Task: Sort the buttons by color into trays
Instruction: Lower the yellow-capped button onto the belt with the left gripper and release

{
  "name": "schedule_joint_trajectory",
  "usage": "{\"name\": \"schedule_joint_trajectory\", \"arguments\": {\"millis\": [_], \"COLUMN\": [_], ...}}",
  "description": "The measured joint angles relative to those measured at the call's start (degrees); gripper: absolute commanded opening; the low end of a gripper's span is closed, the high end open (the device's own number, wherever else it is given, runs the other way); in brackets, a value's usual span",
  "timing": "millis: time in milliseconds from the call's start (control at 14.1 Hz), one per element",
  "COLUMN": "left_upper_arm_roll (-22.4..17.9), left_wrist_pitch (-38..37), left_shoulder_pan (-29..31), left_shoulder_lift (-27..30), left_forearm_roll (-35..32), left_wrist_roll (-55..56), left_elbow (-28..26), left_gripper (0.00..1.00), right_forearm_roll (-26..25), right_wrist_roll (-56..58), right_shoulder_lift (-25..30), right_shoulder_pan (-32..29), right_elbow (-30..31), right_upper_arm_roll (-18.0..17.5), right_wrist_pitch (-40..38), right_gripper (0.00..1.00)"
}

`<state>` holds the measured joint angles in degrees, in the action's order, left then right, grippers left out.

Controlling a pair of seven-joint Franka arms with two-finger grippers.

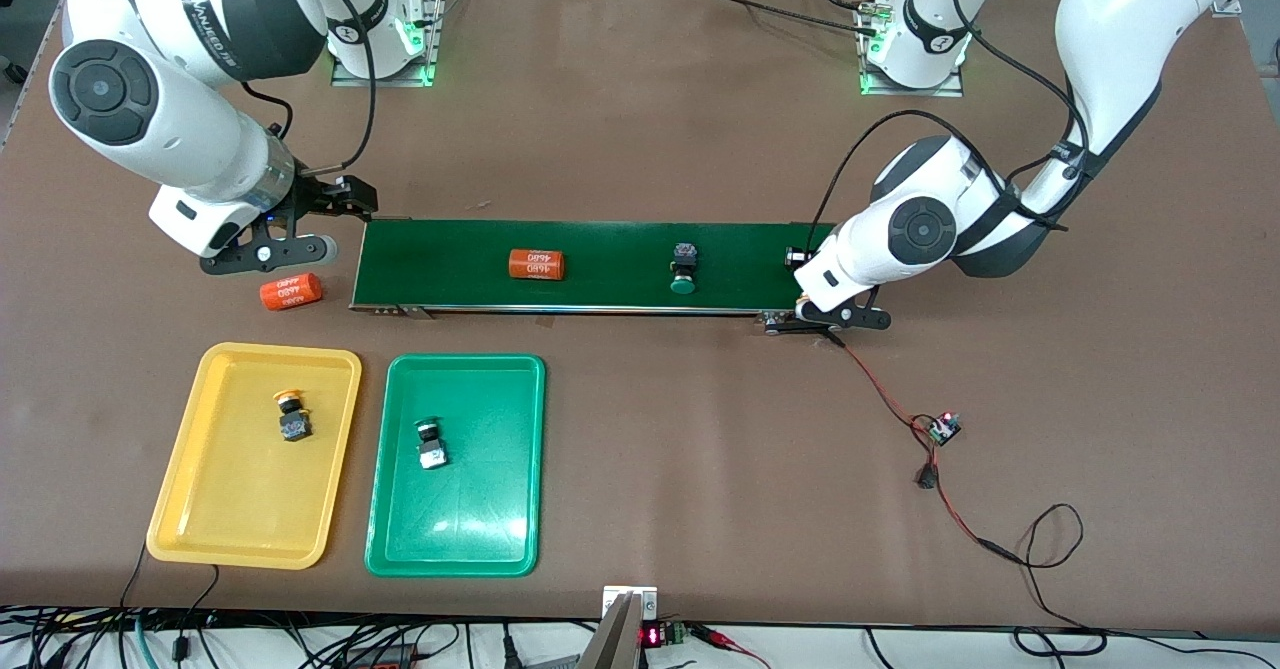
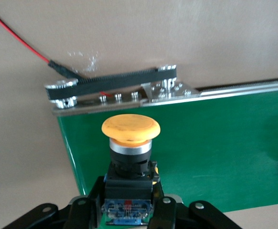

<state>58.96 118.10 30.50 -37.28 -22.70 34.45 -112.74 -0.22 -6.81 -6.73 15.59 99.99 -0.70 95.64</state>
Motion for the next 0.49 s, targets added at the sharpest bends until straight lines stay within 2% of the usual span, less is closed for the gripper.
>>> {"name": "schedule_joint_trajectory", "arguments": {"millis": [353,424,495], "left_upper_arm_roll": [0.0,0.0,0.0], "left_wrist_pitch": [0.1,0.1,0.2], "left_shoulder_pan": [0.0,0.0,0.1], "left_shoulder_lift": [0.1,0.1,0.1], "left_forearm_roll": [0.0,0.0,0.0], "left_wrist_roll": [0.1,0.1,0.1], "left_elbow": [-1.7,-2.0,-2.2], "left_gripper": [0.00,0.01,0.09], "right_forearm_roll": [0.0,0.0,0.0], "right_wrist_roll": [0.0,0.0,0.0], "right_shoulder_lift": [-0.1,-0.3,-0.4], "right_shoulder_pan": [-0.1,-0.1,-0.1], "right_elbow": [0.1,0.1,0.1], "right_upper_arm_roll": [-0.2,-0.2,-0.2], "right_wrist_pitch": [0.0,0.0,0.0], "right_gripper": [1.00,1.00,1.00]}}
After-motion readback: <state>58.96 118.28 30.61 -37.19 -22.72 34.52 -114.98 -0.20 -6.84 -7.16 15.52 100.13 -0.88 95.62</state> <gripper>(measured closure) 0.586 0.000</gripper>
